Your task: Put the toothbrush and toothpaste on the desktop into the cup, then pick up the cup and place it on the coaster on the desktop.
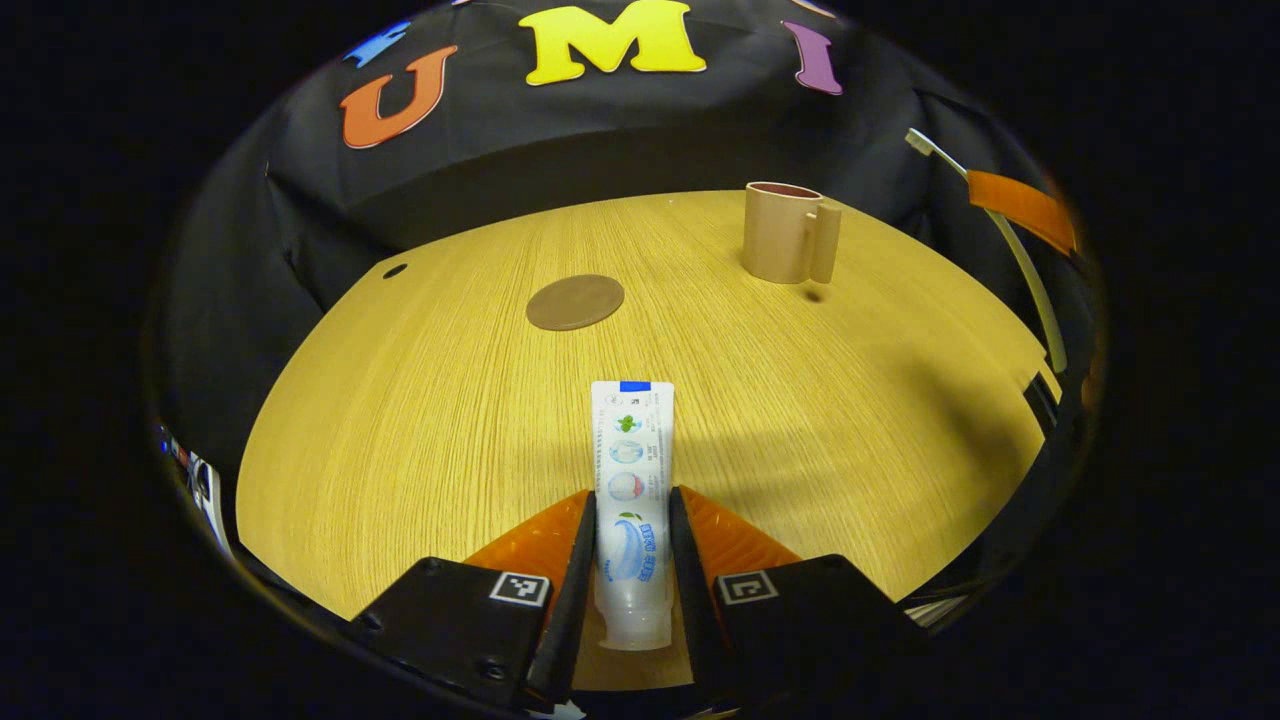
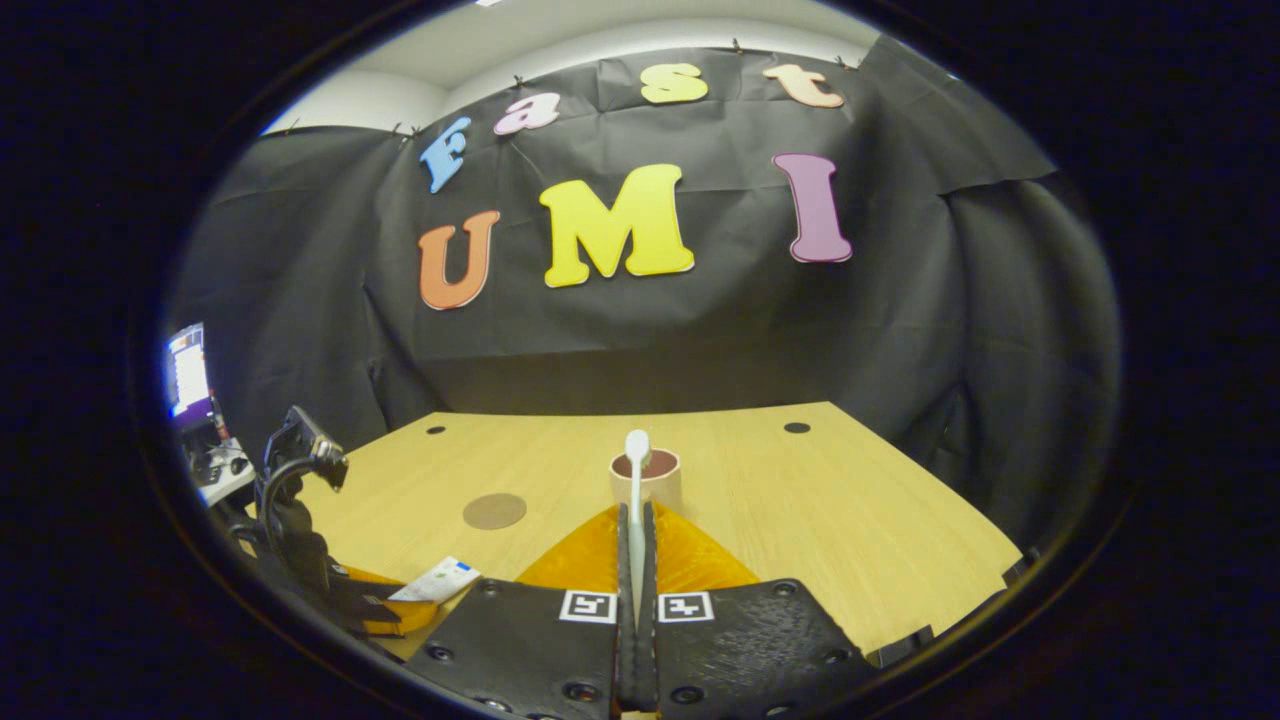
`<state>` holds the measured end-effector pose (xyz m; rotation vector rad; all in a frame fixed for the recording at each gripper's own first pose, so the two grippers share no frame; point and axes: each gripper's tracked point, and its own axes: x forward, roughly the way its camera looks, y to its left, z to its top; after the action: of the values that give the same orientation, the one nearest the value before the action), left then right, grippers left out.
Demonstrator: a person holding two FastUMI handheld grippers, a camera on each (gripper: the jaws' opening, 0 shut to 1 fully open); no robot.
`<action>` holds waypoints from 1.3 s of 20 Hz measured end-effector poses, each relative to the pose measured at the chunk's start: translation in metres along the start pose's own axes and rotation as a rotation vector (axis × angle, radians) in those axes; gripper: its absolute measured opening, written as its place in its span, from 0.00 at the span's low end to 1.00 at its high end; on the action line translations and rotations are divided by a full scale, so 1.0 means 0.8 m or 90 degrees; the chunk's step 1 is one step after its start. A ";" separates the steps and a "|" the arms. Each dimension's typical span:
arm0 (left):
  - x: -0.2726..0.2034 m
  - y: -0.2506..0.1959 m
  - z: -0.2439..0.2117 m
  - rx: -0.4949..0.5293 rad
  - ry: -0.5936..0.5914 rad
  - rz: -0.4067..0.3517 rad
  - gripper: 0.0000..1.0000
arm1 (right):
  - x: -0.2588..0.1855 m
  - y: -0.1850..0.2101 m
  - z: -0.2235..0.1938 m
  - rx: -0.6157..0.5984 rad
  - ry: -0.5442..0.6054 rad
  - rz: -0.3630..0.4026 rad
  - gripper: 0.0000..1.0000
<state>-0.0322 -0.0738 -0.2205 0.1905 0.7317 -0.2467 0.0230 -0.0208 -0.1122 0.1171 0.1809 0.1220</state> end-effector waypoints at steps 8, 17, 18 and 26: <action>-0.004 0.020 0.013 -0.096 -0.057 -0.002 0.38 | 0.014 -0.001 0.044 -0.001 -0.035 -0.009 0.00; -0.074 0.061 0.086 -0.126 -0.274 0.073 0.38 | 0.073 0.008 0.135 0.009 -0.127 0.001 0.00; -0.086 0.056 0.077 -0.131 -0.286 0.071 0.37 | 0.086 0.009 0.140 0.010 -0.132 0.002 0.00; -0.096 0.053 0.127 -0.137 -0.351 0.072 0.37 | 0.227 0.014 0.135 0.004 -0.111 0.013 0.00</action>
<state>-0.0107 -0.0475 -0.0906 -0.0443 0.1952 -0.1019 0.2193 0.0025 -0.0366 0.1353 0.0063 0.1303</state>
